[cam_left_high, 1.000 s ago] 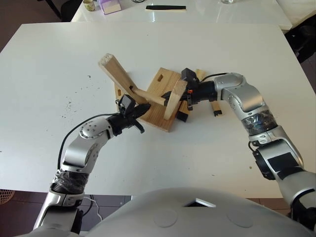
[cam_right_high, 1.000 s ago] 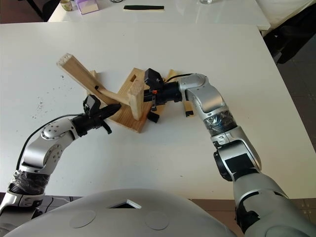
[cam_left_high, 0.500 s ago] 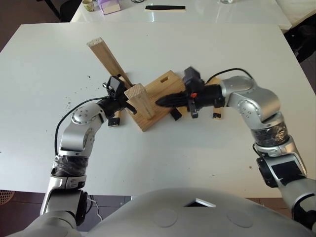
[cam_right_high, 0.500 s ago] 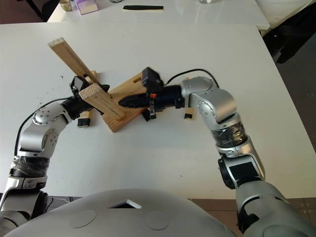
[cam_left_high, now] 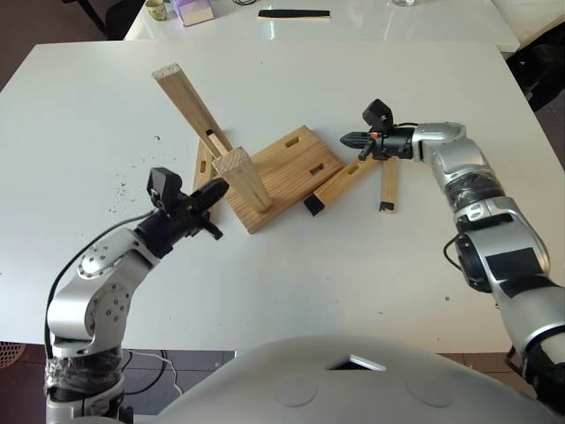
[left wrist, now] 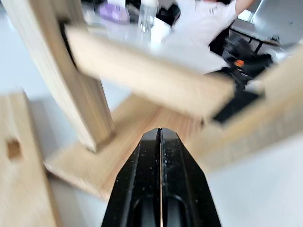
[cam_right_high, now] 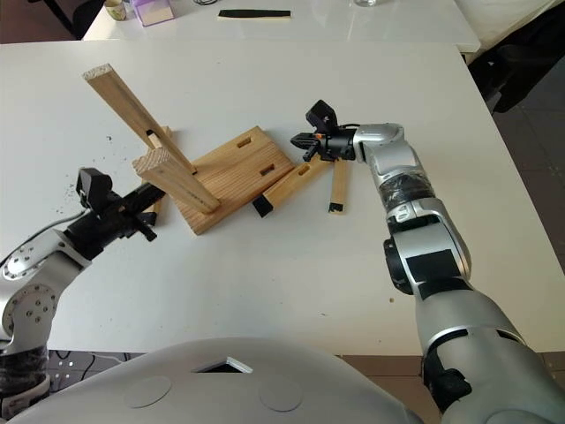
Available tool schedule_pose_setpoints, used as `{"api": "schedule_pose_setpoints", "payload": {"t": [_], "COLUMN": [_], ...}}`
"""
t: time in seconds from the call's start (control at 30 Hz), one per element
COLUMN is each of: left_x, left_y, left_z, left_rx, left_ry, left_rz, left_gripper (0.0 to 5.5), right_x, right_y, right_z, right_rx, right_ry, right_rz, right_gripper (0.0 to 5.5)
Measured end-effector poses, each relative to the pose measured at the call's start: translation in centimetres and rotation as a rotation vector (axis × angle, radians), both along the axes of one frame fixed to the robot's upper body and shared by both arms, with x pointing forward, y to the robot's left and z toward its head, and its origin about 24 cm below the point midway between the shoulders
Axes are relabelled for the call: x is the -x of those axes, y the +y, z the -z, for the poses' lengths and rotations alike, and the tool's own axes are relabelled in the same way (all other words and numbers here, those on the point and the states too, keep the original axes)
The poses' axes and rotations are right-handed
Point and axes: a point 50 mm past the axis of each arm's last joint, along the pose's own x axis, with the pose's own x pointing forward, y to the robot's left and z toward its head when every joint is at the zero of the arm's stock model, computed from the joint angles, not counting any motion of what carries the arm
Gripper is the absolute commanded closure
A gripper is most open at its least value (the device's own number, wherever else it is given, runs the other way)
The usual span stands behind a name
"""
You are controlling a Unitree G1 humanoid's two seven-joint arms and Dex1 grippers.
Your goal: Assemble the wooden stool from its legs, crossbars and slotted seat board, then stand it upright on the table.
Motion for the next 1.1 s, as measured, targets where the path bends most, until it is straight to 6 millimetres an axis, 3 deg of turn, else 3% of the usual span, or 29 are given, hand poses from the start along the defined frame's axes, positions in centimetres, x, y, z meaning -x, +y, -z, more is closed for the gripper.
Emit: {"api": "schedule_pose_setpoints", "payload": {"t": [0.17, 0.37, 0.43, 0.83, 1.0, 1.1], "left_x": [1.4, 1.6, 1.3, -0.7, 0.6, 1.7], "left_y": [0.6, -3.0, -3.3, -1.5, -1.2, -1.4], "left_z": [0.7, 2.5, 3.3, 4.9, 4.8, 4.8], "left_rx": [-0.071, -0.047, -0.063, -0.141, -0.121, -0.099], "left_ry": [0.063, 0.135, 0.156, 0.145, 0.157, 0.173], "left_rz": [-0.003, 0.127, 0.125, 0.046, 0.04, 0.052], "left_gripper": [5.5, 5.5, 5.5, 5.5, 5.5, 5.5], "right_x": [-0.2, 0.4, 0.6, 2.3, 0.6, -1.0], "right_y": [0.7, 1.7, 2.0, 1.2, 0.6, 2.9], "right_z": [0.2, 1.0, 0.9, -0.6, -2.3, -4.5], "right_rx": [0.001, 0.018, 0.002, -0.111, -0.123, -0.162], "right_ry": [0.001, 0.062, 0.092, 0.216, 0.087, -0.036], "right_rz": [-0.017, -0.106, -0.157, -0.495, -0.337, -0.292], "right_gripper": [5.49, 5.49, 5.49, 5.49, 5.49, 5.49]}}
